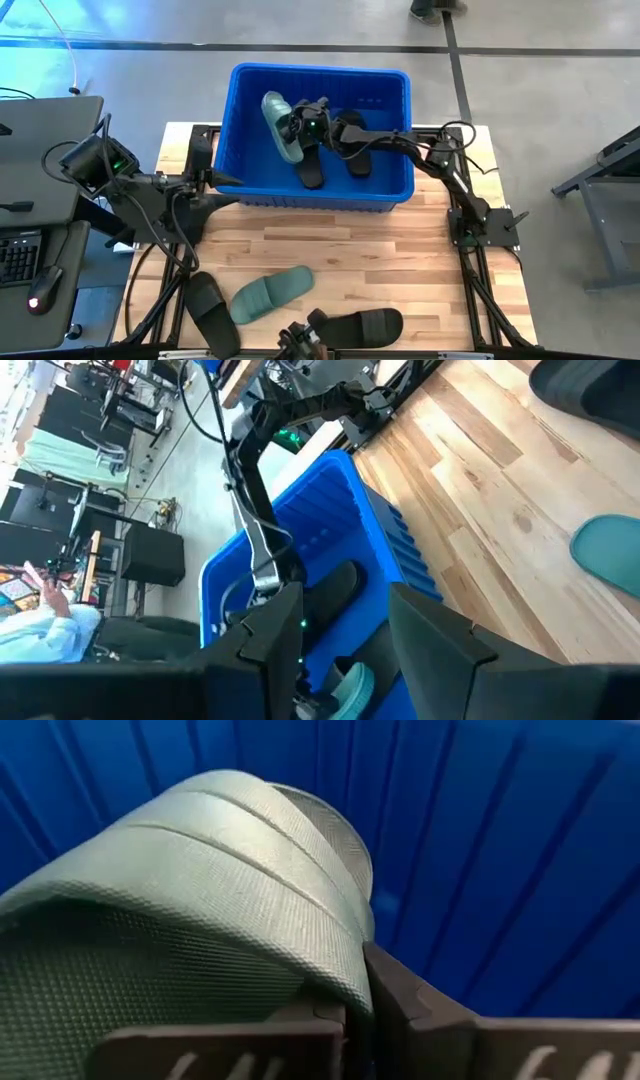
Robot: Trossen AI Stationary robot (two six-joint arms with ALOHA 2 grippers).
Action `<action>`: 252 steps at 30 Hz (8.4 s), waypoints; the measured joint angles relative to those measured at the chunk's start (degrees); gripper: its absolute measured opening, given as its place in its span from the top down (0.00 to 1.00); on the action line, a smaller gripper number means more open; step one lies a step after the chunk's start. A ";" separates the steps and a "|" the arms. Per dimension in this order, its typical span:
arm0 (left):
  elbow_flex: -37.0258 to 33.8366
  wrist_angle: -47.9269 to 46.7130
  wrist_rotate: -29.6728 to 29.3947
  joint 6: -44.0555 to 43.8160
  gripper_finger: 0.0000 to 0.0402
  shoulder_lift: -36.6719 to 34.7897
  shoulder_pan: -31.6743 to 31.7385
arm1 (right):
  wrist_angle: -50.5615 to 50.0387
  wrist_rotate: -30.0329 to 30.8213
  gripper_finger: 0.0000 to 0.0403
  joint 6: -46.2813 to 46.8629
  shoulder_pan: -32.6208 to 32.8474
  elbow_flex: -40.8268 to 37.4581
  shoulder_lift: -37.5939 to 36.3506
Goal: Pick and place slides into bin
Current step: Put the green slide into the blue container
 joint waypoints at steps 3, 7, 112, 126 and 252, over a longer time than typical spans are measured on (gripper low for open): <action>0.00 0.01 0.00 0.00 0.66 0.00 0.00 | -0.22 -2.83 0.97 -0.52 0.01 0.07 0.71; 0.00 0.02 0.00 -0.17 0.66 0.00 0.00 | -0.40 -5.91 0.91 -1.50 0.06 0.26 0.71; -28.14 1.44 23.70 -14.51 0.66 8.20 -2.62 | -81.64 -8.16 0.63 71.22 62.97 0.13 -15.78; -52.41 29.77 47.66 5.50 0.66 8.13 -4.48 | -81.26 -11.41 0.63 68.31 59.83 0.13 -13.94; -36.38 31.86 56.85 13.74 0.98 20.44 10.48 | -79.66 -5.91 0.63 64.27 59.82 0.20 -14.02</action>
